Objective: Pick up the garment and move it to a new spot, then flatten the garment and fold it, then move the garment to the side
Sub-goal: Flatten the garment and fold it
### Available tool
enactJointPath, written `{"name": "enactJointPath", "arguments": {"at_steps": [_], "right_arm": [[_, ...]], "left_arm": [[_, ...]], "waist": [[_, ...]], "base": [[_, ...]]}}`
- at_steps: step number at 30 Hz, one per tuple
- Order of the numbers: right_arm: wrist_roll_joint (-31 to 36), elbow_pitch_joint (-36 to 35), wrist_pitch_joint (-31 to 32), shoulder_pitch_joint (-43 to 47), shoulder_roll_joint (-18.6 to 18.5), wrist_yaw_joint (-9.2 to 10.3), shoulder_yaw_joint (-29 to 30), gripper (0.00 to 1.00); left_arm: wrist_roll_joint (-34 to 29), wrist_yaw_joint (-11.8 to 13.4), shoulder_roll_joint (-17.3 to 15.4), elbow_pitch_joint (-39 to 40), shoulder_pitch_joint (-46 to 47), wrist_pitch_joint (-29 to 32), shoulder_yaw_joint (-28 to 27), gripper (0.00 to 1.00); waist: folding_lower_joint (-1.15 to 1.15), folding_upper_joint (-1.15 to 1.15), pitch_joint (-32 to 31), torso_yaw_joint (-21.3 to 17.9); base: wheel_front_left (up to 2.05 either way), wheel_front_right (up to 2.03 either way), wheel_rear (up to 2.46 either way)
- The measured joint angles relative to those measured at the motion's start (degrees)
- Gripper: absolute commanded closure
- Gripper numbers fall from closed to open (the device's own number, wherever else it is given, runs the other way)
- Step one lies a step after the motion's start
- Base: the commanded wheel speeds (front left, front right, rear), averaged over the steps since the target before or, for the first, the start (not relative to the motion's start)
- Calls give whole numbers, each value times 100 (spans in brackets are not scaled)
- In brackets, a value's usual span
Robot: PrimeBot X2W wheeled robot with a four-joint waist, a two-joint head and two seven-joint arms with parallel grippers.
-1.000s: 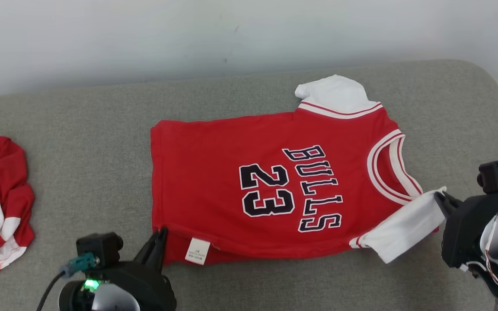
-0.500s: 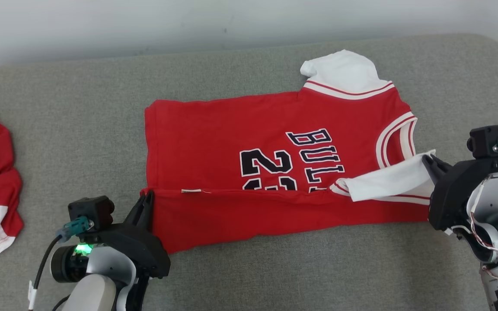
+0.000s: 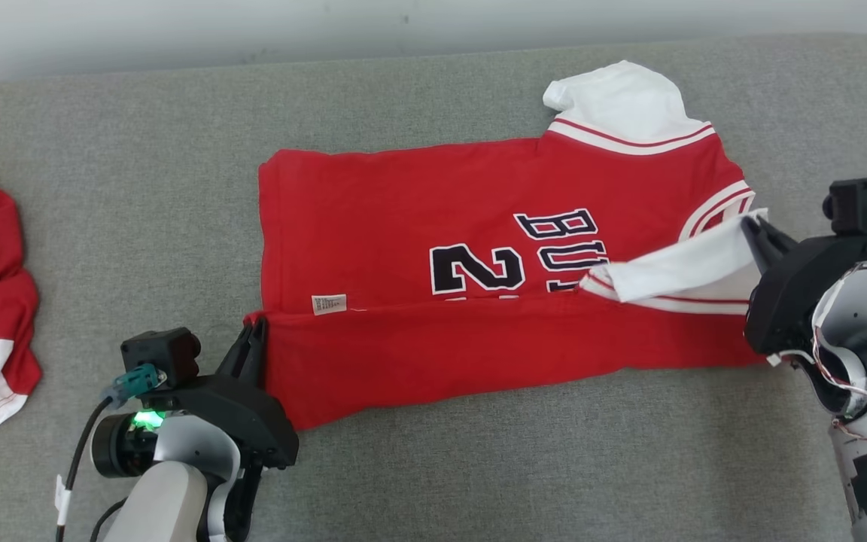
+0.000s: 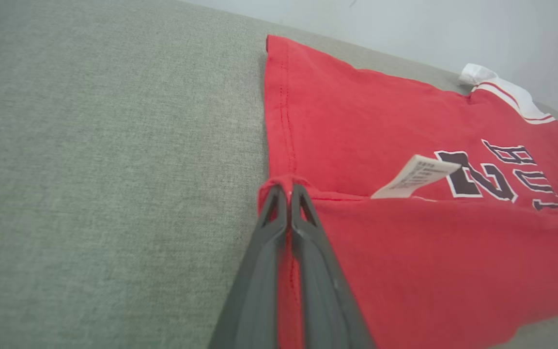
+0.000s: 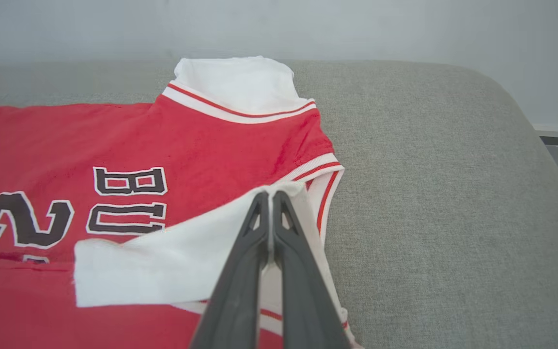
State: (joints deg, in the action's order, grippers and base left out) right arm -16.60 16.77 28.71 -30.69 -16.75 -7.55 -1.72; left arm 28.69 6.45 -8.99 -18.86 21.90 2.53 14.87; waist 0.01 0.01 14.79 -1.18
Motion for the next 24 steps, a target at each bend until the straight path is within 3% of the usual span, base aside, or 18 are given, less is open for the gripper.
{"name": "enactJointPath", "arguments": {"at_steps": [1,2,3,12,24], "right_arm": [[5,59,-92,-41,31,0,35,100],[25,145,-302,-121,83,0,44,100],[44,193,-414,-154,112,0,44,0],[143,476,-1103,-231,205,0,68,0],[122,487,-315,779,87,0,610,0]], "left_arm": [[0,-15,5,-22,4,-11,10,87],[-5,-27,15,-62,27,-102,29,64],[-29,-29,13,-88,40,-130,48,0],[-215,-47,-51,-180,-59,-560,189,0],[-637,179,-201,-168,-837,-957,497,0]], "waist": [[0,0,2,6],[-1,0,-5,15],[0,0,-16,17],[-1,0,-228,5],[-2,-1,-528,-98]], "base": [[0,0,0],[0,0,0],[0,0,0],[0,0,0],[0,0,0]]}}
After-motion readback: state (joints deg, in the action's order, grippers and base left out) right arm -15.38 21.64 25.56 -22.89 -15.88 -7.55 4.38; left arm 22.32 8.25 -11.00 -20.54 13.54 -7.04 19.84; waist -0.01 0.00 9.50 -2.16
